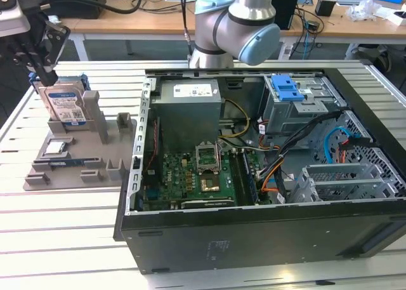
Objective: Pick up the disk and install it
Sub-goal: 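Reach for the disk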
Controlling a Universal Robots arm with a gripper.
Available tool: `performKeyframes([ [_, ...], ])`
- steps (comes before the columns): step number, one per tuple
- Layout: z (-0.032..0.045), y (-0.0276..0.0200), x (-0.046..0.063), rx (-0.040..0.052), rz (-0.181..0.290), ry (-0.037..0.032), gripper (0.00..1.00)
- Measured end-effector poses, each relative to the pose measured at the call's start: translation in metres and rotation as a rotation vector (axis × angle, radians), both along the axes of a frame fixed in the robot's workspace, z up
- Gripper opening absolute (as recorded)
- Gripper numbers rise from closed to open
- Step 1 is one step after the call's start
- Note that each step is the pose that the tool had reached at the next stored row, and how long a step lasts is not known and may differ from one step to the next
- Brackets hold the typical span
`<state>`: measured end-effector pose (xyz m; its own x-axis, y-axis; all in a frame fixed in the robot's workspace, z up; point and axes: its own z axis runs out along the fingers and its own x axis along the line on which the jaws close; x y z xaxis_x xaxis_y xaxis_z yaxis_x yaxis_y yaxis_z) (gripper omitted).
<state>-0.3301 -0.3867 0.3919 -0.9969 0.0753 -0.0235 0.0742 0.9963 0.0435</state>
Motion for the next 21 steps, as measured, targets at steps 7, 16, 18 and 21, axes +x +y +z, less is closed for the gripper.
performKeyframes([
  [7, -0.0008, 0.0032, -0.014, -0.0001, 0.0, 0.0, 0.11],
  [16, -0.0031, 0.015, -0.028, -0.0056, 0.0, 0.0001, 0.11],
  [18, -0.0035, 0.0186, -0.029, -0.0074, 0.0, 0.0001, 0.11],
  [21, -0.0041, 0.0231, -0.031, -0.0089, 0.0, 0.0, 0.11],
])
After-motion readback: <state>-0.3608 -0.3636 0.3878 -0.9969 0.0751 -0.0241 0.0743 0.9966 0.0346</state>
